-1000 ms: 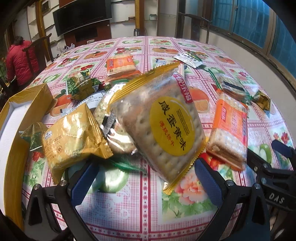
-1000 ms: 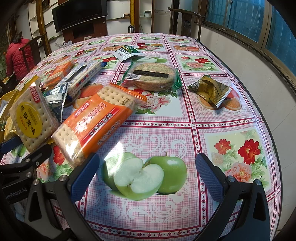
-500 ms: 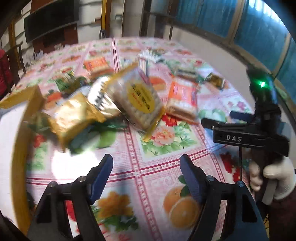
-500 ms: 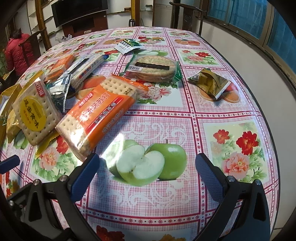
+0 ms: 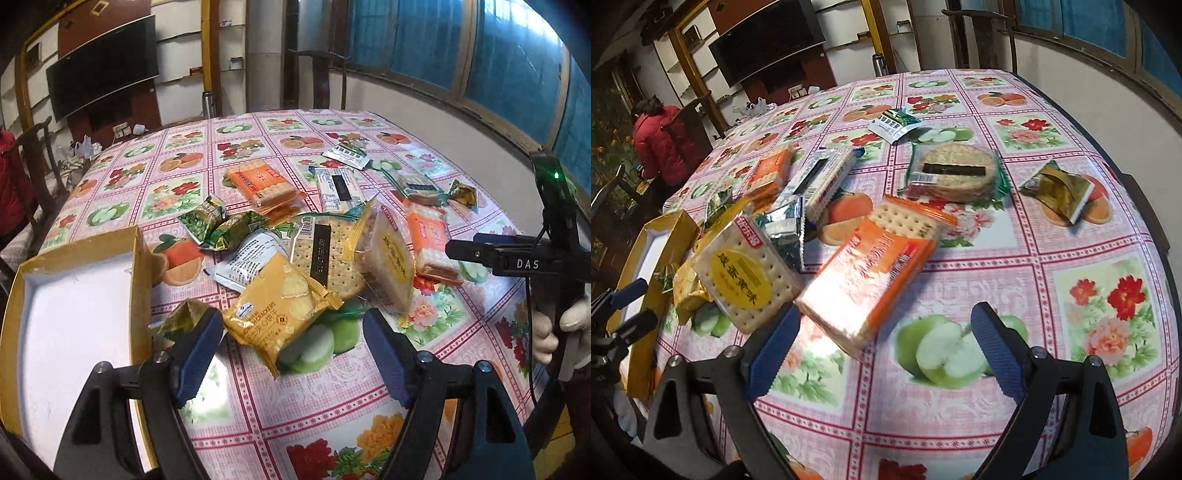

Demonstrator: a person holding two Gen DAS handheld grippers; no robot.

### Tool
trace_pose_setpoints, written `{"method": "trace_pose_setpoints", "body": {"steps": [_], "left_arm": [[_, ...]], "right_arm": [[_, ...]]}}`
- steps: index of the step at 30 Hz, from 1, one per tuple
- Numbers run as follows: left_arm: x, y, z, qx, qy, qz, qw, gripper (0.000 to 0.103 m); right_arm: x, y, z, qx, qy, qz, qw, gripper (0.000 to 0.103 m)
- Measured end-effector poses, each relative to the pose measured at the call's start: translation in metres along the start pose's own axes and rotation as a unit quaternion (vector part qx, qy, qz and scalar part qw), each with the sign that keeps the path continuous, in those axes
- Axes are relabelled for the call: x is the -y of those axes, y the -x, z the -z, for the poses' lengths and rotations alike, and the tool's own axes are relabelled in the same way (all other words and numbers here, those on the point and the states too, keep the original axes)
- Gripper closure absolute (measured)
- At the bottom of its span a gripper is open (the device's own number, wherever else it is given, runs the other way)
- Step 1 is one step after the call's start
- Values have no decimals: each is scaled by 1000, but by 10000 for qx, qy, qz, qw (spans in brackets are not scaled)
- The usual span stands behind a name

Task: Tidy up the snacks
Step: 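Grasp yellow pouch with left tool while right tool grasps yellow-label cracker pack, then carry both packs over the gold box and open both tools to drop them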

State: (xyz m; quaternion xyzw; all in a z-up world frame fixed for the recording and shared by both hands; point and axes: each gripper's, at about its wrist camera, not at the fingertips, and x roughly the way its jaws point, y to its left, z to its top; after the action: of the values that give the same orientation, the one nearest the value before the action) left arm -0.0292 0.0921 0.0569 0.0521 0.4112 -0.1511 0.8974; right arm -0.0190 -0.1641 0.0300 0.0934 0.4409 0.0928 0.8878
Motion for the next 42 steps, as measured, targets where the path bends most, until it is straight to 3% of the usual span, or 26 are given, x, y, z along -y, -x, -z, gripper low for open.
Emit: {"method": "trace_pose_setpoints", "body": {"steps": [3,6,8,12,17,23,26,28,30,36,42], "left_arm": [[4,-13,-7,-144,-615,85,9980,25],[6,-23,-10,-389,-1087,234,9930,25],[2,-29,-11,-495,-1192,369,9910,25],[-2,-40,-14,-703,-1373,466,9869,25],[3,-50,-15,-1008,-1665,547,9793,25],[14,-59,-11,-1287,-1967,661,9697,25],[15,-62,-9,-1382,-1926,696,9690,27],[14,-62,-10,-1397,-1801,781,9705,49],[12,-59,-9,-1377,-1683,784,9729,55],[16,-44,0,-1187,-1420,644,9806,58],[5,0,7,-632,-769,805,9918,58]], "right_arm": [[-11,-6,-7,-2,63,-234,9997,11],[-30,0,-3,-1,623,-882,9942,11],[-45,0,0,-64,1106,-1237,9861,11],[-70,-6,3,-171,1741,-1562,9721,11],[-92,-19,-5,-226,2310,-1542,9604,11],[-102,-33,-12,-286,2559,-1488,9547,11],[-106,-37,-10,-281,2635,-1409,9539,11],[-108,-40,-8,-271,2658,-1340,9543,13],[-107,-43,-6,-267,2633,-1317,9553,26],[-108,-39,-1,-289,2439,-1324,9603,30],[-103,-11,7,-111,2160,-1411,9661,31]]}}
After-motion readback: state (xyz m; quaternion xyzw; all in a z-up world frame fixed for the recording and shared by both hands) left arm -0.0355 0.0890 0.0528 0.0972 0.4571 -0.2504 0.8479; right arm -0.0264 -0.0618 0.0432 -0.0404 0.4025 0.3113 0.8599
